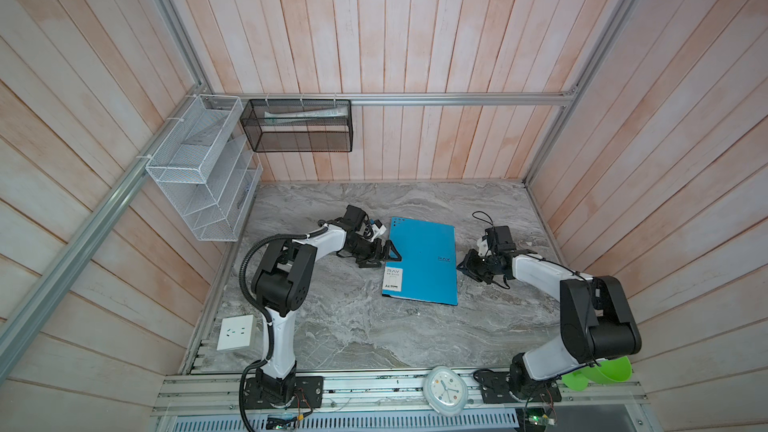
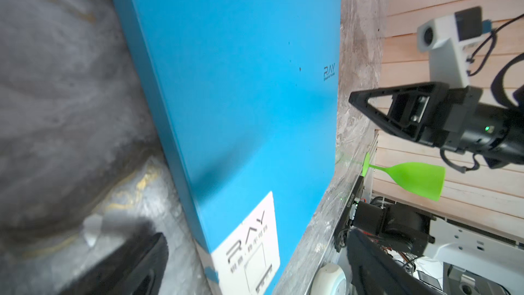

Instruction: Put the files into the folder

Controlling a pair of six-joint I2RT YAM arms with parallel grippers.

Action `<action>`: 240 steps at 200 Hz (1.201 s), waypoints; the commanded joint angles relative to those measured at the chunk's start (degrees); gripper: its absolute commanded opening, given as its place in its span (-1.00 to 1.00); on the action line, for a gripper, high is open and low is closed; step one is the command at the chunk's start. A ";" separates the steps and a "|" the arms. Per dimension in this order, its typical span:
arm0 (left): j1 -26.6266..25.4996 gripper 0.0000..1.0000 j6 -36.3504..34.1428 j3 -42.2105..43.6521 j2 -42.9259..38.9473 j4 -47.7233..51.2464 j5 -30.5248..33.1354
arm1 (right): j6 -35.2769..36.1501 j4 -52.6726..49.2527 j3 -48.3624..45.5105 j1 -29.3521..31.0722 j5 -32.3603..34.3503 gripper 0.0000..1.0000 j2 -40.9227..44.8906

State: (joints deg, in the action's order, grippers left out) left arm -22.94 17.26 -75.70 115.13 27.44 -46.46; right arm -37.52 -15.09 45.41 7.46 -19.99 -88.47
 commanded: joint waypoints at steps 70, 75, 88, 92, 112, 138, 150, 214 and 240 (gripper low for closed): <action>-1.43 1.00 6.14 6.15 -3.68 -7.99 -2.28 | 1.90 3.68 3.38 -3.50 -9.70 -0.44 -8.39; -1.53 1.00 6.28 6.40 -3.81 -8.21 -2.16 | 1.84 3.81 3.75 -3.58 -9.91 -0.44 -8.83; -1.97 1.00 6.73 7.10 -4.25 -8.69 -2.18 | 2.09 3.84 4.74 -3.73 -10.23 -0.44 -10.12; -2.09 1.00 6.86 7.33 -4.38 -8.92 -2.25 | 2.22 3.84 5.04 -3.69 -10.34 -0.44 -10.50; -2.81 1.00 7.68 8.39 -5.24 -10.23 -2.94 | 2.87 3.56 6.89 -3.75 -11.79 -0.44 -12.82; -3.08 1.00 8.25 9.47 -7.50 -11.24 -2.69 | 3.33 3.31 8.53 -3.60 -13.23 -0.44 -15.10; -3.08 1.00 8.25 10.02 -9.06 -11.10 -0.85 | 3.33 3.47 8.81 -3.68 -13.64 -0.44 -15.55; -2.81 1.00 2.96 10.93 -14.40 -8.49 9.15 | 3.52 2.27 11.68 -1.89 -13.94 -0.44 -17.15; -0.77 1.00 -3.60 6.48 -15.81 -4.03 17.40 | 4.44 0.22 13.78 -2.02 -5.81 -0.42 -13.66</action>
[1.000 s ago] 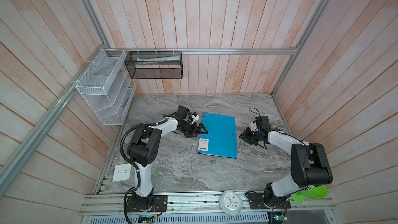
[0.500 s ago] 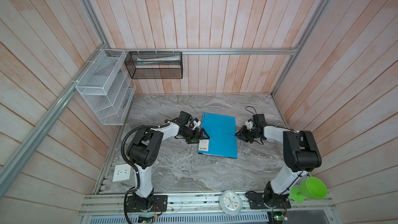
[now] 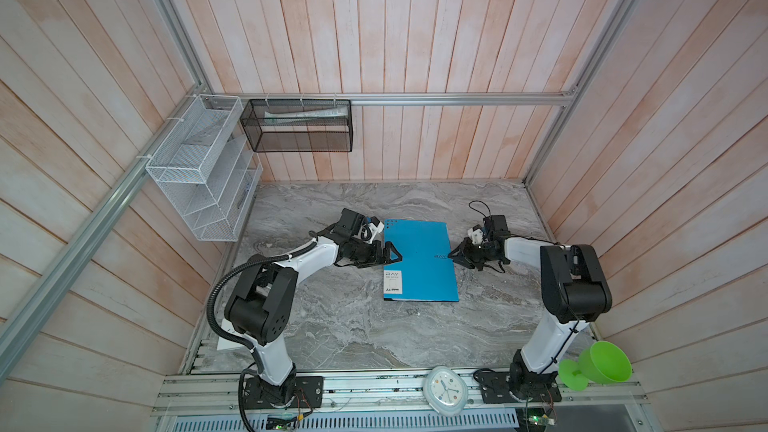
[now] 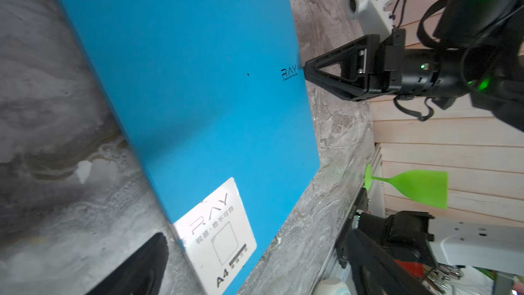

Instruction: Put the files into the folder

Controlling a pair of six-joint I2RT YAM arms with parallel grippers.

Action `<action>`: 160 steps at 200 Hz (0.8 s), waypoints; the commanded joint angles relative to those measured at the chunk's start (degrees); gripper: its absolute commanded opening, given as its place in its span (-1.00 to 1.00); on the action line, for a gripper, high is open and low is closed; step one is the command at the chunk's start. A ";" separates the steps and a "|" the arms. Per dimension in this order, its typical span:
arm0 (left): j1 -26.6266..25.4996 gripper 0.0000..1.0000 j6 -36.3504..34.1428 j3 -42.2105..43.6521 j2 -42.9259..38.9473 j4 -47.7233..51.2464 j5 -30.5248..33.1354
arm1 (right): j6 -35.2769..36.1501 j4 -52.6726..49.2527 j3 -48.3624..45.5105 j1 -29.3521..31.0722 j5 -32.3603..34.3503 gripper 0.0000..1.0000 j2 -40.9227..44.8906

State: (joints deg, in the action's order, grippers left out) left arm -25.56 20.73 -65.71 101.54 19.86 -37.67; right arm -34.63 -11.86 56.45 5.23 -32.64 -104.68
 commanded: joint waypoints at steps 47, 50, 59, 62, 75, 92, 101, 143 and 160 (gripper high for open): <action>14.99 1.00 -12.91 -3.51 -9.07 -2.00 16.65 | 8.19 7.04 1.80 0.17 19.91 0.21 16.44; 15.80 1.00 -13.14 -2.82 -9.73 -3.34 16.88 | 8.30 8.16 1.37 0.13 20.45 0.29 17.09; 18.42 1.00 -13.77 0.56 -12.30 -9.11 16.63 | 12.54 12.45 -0.15 0.08 20.07 0.57 19.15; 19.05 1.00 -14.05 2.04 -13.20 -11.58 16.74 | 13.44 13.86 -0.96 0.16 20.52 0.64 19.88; 21.55 1.00 -14.39 9.24 -17.51 -22.67 20.26 | 16.05 21.06 -5.10 0.23 22.58 0.80 23.22; 22.64 1.00 -19.29 17.90 -21.61 -35.28 23.21 | 20.57 30.93 -11.33 0.30 25.25 0.85 27.53; 22.76 1.00 -20.98 20.77 -22.29 -39.25 25.56 | 21.94 36.35 -14.99 0.30 27.77 0.86 29.19; 31.88 1.00 -19.09 32.82 -21.31 -55.30 18.59 | 31.94 39.93 -23.92 -1.49 27.80 0.96 35.17; 36.00 1.00 -18.27 37.78 -21.71 -61.61 13.31 | 33.20 45.09 -30.58 -2.23 32.00 0.96 38.53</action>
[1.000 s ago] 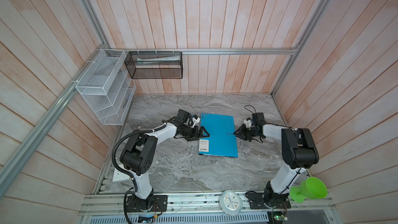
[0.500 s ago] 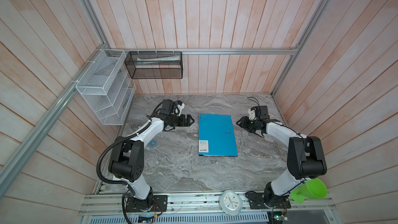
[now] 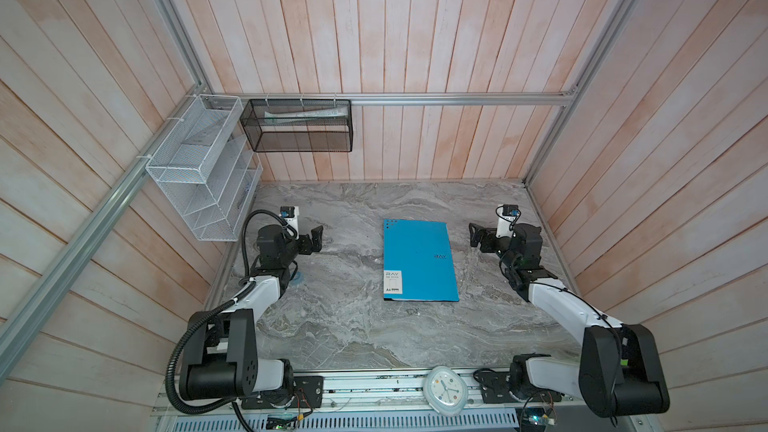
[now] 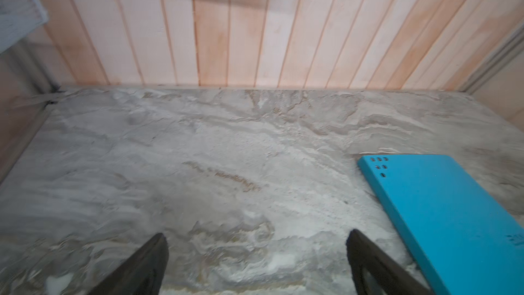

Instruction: Put the files into the folder

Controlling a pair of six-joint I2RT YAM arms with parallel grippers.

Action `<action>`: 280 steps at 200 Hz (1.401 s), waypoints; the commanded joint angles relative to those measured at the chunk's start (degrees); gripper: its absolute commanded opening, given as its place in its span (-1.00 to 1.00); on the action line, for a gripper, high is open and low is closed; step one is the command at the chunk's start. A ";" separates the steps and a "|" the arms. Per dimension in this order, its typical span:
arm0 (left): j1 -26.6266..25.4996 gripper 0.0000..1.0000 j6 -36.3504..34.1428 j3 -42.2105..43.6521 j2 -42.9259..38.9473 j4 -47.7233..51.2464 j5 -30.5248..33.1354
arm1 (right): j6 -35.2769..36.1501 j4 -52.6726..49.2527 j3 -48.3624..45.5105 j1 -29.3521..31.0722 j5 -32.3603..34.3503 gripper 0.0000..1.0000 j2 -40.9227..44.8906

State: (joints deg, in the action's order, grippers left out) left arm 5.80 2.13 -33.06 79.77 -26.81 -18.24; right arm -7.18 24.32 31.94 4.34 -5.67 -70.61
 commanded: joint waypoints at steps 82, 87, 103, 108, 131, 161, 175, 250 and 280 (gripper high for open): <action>11.19 1.00 6.04 21.09 -3.70 -32.97 -13.35 | 4.24 39.63 -27.52 -6.58 11.06 0.96 3.75; 11.33 1.00 7.23 21.11 -2.33 -35.14 -12.95 | 4.28 40.09 -27.40 -6.53 10.67 0.96 3.41; 11.03 1.00 7.37 20.92 1.38 -40.30 -12.48 | 4.10 42.09 -26.74 -6.82 9.29 0.96 1.23; 11.05 1.00 7.75 20.79 2.91 -41.82 -12.58 | 4.10 42.94 -26.41 -6.88 9.14 0.95 0.22; 10.94 1.00 8.50 19.89 7.22 -45.85 -14.58 | 4.88 46.96 -25.15 -7.20 6.82 0.96 -4.97; 8.00 1.00 4.69 23.16 5.71 -48.98 -11.88 | 4.33 55.85 -25.65 -7.33 7.64 0.96 -13.78; 5.68 1.00 2.63 26.43 6.54 -55.00 -8.91 | 4.32 62.59 -26.22 -7.33 7.53 0.96 -18.01; 0.88 1.00 -1.54 17.70 8.60 -39.19 -0.88 | 4.63 46.29 -18.42 -7.77 5.19 0.96 -16.89; 0.75 1.00 -1.61 17.75 8.76 -39.34 -0.59 | 5.51 44.49 -17.84 -7.68 4.35 0.96 -16.57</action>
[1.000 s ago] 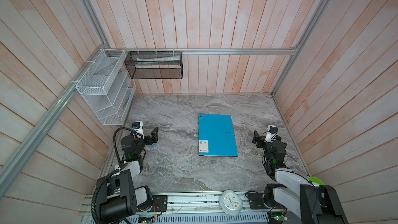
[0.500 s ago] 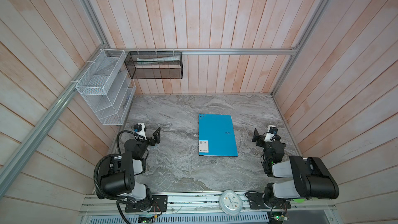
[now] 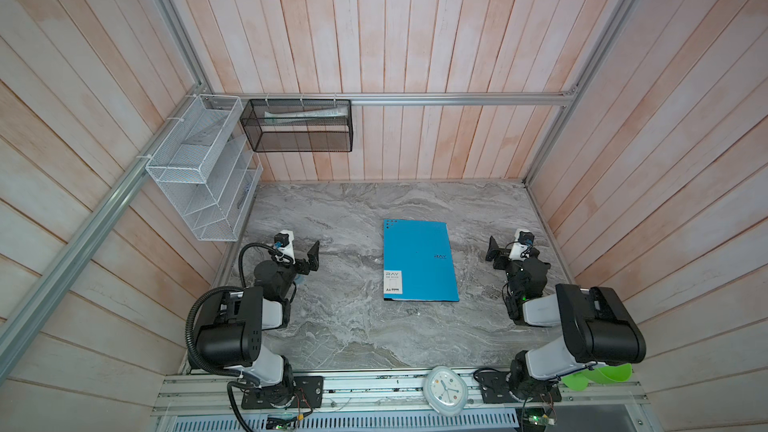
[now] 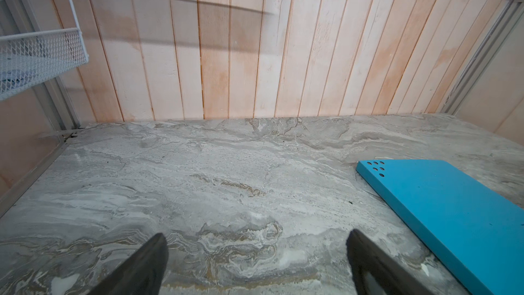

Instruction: Put the files into the folder

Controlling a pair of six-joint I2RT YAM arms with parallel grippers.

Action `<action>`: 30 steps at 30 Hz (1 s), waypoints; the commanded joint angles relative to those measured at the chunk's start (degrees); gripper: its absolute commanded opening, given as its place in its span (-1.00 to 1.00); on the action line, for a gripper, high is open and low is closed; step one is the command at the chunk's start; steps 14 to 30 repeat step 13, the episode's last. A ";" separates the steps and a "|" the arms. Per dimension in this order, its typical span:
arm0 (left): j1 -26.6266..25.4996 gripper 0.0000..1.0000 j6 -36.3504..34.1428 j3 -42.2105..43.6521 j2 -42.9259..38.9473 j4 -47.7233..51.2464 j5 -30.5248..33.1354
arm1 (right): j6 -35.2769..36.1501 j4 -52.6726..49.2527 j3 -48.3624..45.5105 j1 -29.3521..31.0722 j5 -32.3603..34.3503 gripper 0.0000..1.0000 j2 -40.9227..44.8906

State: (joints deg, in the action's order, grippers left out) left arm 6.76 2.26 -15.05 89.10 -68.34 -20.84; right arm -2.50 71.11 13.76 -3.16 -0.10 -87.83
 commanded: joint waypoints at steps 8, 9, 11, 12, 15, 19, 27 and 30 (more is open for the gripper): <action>-0.51 1.00 -1.86 -0.43 -0.59 2.53 2.58 | 1.01 -2.74 0.47 -0.18 -1.26 0.96 0.82; -0.63 1.00 -1.96 -0.70 -0.59 2.76 2.97 | 1.01 -2.71 0.48 -0.13 -1.31 0.96 0.84; -1.28 1.00 -2.22 -1.12 -0.52 3.47 4.24 | 1.01 -2.72 0.46 -0.18 -1.30 0.96 0.85; -2.16 1.00 -2.57 -1.23 -0.59 4.03 6.08 | 1.01 -2.70 0.48 -0.19 -1.31 0.96 0.83; -2.29 1.00 -2.62 -1.22 -0.82 4.31 6.68 | 1.01 -2.67 0.48 -0.18 -1.31 0.95 0.82; -2.29 1.00 -2.62 -1.22 -0.82 4.31 6.68 | 1.01 -2.67 0.48 -0.18 -1.31 0.95 0.82; -2.29 1.00 -2.62 -1.22 -0.82 4.31 6.68 | 1.01 -2.67 0.48 -0.18 -1.31 0.95 0.82; -2.29 1.00 -2.62 -1.22 -0.82 4.31 6.68 | 1.01 -2.67 0.48 -0.18 -1.31 0.95 0.82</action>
